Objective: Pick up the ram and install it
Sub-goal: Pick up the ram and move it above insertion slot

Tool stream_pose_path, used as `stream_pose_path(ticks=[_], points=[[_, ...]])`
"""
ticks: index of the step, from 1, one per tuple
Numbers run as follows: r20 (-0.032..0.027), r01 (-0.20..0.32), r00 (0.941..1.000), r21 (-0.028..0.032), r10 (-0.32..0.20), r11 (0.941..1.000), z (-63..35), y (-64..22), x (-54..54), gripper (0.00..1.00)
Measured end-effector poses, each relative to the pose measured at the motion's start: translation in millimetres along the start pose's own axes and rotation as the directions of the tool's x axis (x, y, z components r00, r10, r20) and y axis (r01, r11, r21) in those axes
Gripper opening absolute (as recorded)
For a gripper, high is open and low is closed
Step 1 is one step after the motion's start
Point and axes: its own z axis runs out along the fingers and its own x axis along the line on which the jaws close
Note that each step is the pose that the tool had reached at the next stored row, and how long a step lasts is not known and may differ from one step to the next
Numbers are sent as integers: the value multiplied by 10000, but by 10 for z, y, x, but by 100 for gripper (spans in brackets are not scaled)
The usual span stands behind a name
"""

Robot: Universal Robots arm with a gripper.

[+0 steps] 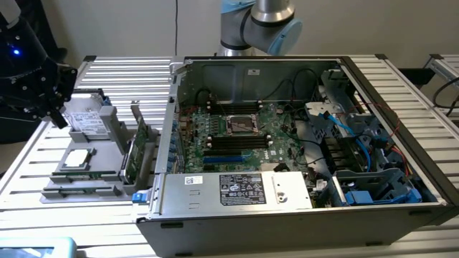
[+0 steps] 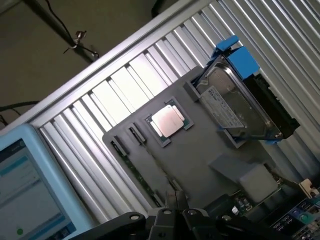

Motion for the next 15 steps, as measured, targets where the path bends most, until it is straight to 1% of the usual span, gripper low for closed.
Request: stream_pose_path(ticks=[3,5,7,9,11,14,15], points=[[-27,551,9985,-12,-551,9985,1,0,0,11],[-39,909,9959,-23,-909,9959,1,0,0,11],[-47,1276,9918,-37,-1276,9918,1,0,0,11],[-53,1637,9865,-52,-1637,9865,1,0,0,11],[-61,1996,9798,-66,-1997,9799,1,0,0,11],[-78,2521,9677,-85,-2522,9677,1,0,0,11],[-87,2706,9626,-92,-2707,9627,1,0,0,11]])
